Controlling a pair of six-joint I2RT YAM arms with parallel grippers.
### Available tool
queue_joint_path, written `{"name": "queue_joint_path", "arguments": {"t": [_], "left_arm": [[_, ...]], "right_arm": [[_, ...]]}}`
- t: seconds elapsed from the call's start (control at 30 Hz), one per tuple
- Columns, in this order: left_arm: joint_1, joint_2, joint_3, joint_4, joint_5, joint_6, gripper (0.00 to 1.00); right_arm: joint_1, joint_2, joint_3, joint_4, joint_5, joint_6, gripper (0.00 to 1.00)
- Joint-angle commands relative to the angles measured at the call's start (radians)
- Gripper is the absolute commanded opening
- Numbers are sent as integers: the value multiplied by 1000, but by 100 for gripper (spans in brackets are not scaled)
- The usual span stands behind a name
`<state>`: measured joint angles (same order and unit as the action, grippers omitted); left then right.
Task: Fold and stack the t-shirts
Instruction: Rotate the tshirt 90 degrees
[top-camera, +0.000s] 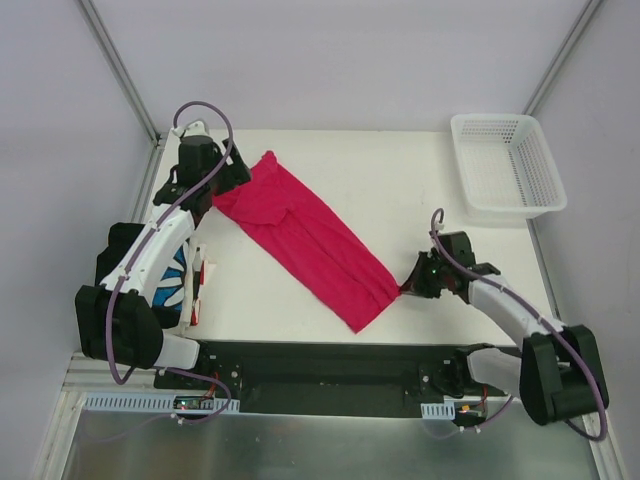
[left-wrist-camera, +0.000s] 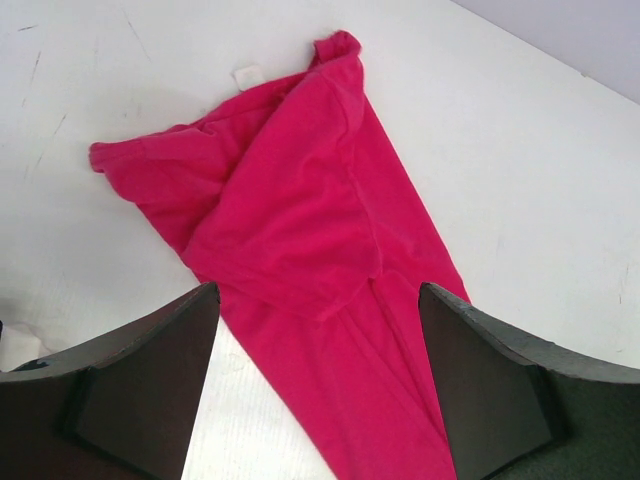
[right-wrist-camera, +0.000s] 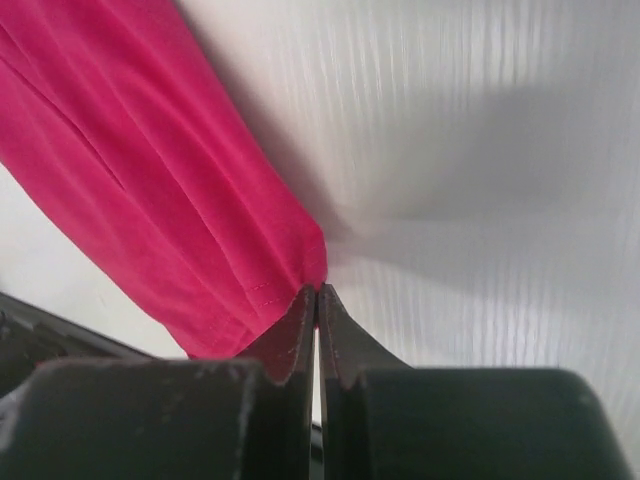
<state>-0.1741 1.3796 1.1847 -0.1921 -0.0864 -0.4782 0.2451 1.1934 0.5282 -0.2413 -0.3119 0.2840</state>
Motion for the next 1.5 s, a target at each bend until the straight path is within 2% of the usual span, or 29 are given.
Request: {"name": "queue_joint_path", "arguments": {"t": [0.0, 0.23, 0.27, 0.3, 0.33, 0.4, 0.5, 0.67, 0.8, 0.93, 1.13, 1.2, 1.33, 1.47], "left_arm": [[21, -36, 21, 14, -1, 16, 80], [25, -56, 4, 23, -9, 21, 80], [25, -57, -5, 25, -13, 21, 80], [25, -57, -11, 28, -18, 18, 80], [25, -54, -16, 29, -21, 12, 80], [25, -50, -43, 31, -42, -31, 80], [27, -36, -97, 42, -67, -103, 80], [27, 45, -164, 89, -81, -212, 80], [36, 163, -154, 115, -96, -279, 80], [42, 257, -122, 151, -133, -286, 79], [79, 410, 15, 157, -159, -246, 77], [90, 437, 58, 157, -142, -240, 77], [110, 461, 108, 157, -110, -226, 77], [114, 444, 115, 157, -102, -203, 77]], "right_arm": [[26, -193, -56, -216, -21, -12, 1], [33, -370, -91, -380, -41, -2, 1], [33, -373, -88, -389, -24, -9, 4], [34, -370, -83, -395, -15, -22, 19], [34, -361, -65, -397, -6, -35, 25], [33, -307, -27, -400, 39, -86, 33], [34, -208, 79, -395, 80, -124, 33], [29, -117, 174, -256, 41, -85, 32], [25, -51, 274, -196, 27, -75, 32], [5, -3, 329, -141, 33, -78, 32], [-23, 182, 420, -32, 51, -89, 33], [-24, 317, 486, 22, 42, -75, 33], [-1, 579, 682, 74, -39, -26, 33], [28, 841, 922, 53, -136, -19, 32]]}}
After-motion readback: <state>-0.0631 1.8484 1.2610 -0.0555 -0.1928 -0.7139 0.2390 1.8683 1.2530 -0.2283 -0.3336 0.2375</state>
